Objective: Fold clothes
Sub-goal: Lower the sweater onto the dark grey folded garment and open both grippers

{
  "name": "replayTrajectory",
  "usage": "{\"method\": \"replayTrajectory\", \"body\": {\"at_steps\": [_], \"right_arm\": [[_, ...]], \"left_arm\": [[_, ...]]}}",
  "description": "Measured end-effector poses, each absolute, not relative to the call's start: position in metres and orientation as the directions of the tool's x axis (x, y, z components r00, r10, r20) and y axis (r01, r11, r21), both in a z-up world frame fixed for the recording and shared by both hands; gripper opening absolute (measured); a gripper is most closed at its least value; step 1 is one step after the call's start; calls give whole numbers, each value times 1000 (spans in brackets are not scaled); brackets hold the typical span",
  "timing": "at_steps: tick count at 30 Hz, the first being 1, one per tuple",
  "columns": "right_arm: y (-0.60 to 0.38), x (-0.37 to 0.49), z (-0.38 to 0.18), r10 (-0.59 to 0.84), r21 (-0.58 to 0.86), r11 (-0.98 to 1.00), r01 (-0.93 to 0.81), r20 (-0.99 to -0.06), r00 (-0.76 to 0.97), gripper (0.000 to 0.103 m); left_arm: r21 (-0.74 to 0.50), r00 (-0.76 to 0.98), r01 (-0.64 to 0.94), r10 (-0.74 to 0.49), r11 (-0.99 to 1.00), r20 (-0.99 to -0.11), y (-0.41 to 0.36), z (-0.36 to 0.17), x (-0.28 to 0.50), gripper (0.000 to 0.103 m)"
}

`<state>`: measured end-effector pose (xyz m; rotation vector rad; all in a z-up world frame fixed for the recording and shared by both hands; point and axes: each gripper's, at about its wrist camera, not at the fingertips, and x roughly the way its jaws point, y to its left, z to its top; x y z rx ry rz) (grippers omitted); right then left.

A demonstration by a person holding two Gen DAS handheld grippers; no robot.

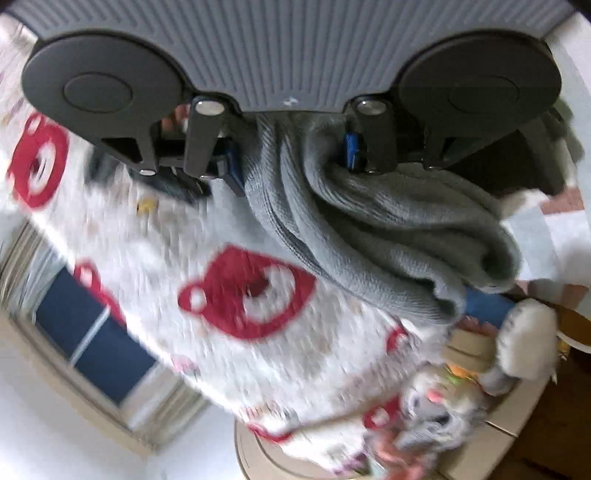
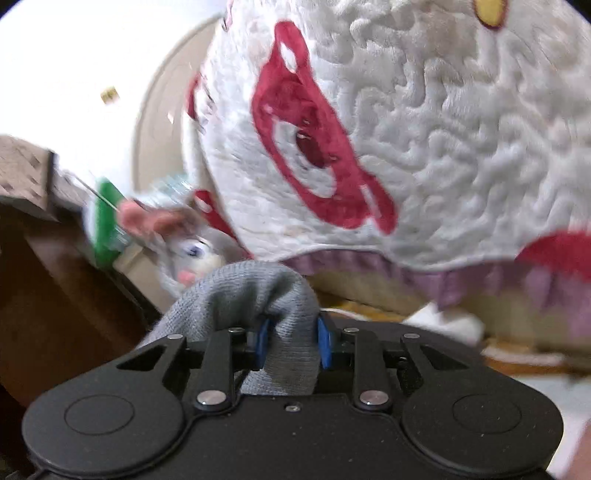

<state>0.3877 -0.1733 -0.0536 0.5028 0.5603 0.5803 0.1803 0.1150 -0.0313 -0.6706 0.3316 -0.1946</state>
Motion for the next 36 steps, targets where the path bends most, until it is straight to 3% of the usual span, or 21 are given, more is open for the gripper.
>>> {"method": "replayTrajectory", "body": {"at_steps": [3,7,8,9,12,15,19,21,24,27,30,33,36], "right_arm": [[-170,402,-75,551,504,812,-294,-494,673,32],[-189,386,-100,512,579,798,-169,-501,698,34],[-194,381,-106,502,597,791,-137,-503,703,41],[-198,375,-107,488,612,784,-102,-508,710,42],[-199,350,-99,388,510,859,-39,-600,700,47],[-186,317,-79,343,356,923,-144,-596,726,47],[-164,287,-39,408,238,913,-331,-504,761,48],[-138,285,-20,394,85,906,-416,-529,752,47],[-127,285,-3,437,99,884,-456,-518,736,47],[-130,283,0,475,149,872,-466,-488,732,47],[-122,278,-12,493,120,855,-505,-490,718,47],[-110,271,-31,529,128,826,-549,-511,677,47],[-103,264,-51,549,153,810,-566,-535,642,45]], "left_arm": [[-602,866,-46,-269,797,-421,90,-54,195,59],[-616,840,-32,-312,787,-443,92,-61,197,63],[-619,839,-27,-319,785,-442,94,-60,199,64],[-630,835,-33,-325,776,-444,95,-61,201,65],[-670,814,-65,-350,739,-464,104,-70,203,70],[-728,789,-91,-397,679,-469,115,-80,199,73],[-712,789,-88,-388,696,-477,110,-73,195,72],[-721,762,-43,-444,692,-471,110,-56,188,72],[-713,777,105,-505,693,-376,120,-13,162,72],[-615,853,141,-410,776,-322,133,23,147,73],[-517,905,66,-269,853,-329,141,31,169,72],[-407,878,-46,-158,912,-453,140,9,211,64],[-373,810,-105,-139,922,-570,136,-32,229,59]]}}
